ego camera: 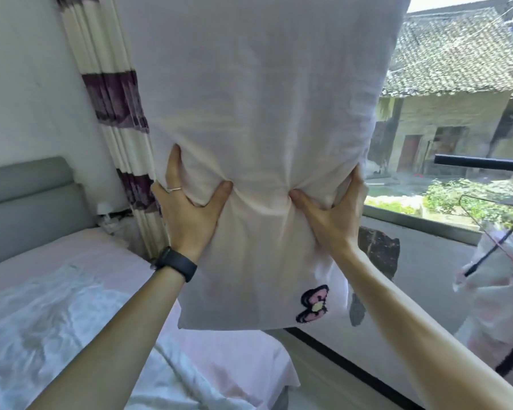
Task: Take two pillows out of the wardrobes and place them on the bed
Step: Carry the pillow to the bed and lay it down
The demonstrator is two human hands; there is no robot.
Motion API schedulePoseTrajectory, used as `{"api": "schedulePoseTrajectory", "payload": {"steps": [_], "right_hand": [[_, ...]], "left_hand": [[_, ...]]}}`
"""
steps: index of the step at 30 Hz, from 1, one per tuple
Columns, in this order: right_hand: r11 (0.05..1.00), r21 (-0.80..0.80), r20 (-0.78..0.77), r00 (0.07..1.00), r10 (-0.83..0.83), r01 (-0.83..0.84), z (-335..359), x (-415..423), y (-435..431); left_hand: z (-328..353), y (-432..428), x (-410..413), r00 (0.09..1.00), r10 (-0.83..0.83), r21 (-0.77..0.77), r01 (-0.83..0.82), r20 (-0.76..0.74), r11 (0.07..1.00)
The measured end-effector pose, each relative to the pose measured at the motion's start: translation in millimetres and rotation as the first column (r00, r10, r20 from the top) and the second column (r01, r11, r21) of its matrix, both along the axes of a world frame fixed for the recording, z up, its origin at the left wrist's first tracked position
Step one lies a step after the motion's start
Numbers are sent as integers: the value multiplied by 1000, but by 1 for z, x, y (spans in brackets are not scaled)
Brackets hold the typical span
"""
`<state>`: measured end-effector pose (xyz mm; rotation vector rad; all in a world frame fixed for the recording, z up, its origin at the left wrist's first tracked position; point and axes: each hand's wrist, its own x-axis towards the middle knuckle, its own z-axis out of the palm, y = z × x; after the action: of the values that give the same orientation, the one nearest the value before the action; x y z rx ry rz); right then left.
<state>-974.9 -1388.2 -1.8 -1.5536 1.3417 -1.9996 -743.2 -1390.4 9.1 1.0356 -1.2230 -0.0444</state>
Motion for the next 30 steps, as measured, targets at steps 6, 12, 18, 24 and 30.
{"api": "schedulePoseTrajectory", "payload": {"steps": [6, 12, 18, 24, 30], "right_hand": [[996, -8, -7, 996, 84, -84, 1, 15, -161], [988, -38, -62, 988, 145, -147, -4, 19, -294], [961, 21, -65, 959, 275, -275, -40, 39, -428], [876, 115, -63, 876, 478, -469, -83, 83, -554], [770, 209, -126, 764, 633, -603, -106, 137, -630]], "left_hand": [[-3, -141, 17, 999, 39, -28, -40, -29, 999], [-11, -257, 22, 993, 106, 8, -105, -48, 994], [-51, -358, 35, 959, 283, 67, -282, -13, 957], [-89, -443, 58, 868, 496, 141, -489, -25, 861], [-119, -479, 82, 747, 665, 227, -644, -21, 731]]}}
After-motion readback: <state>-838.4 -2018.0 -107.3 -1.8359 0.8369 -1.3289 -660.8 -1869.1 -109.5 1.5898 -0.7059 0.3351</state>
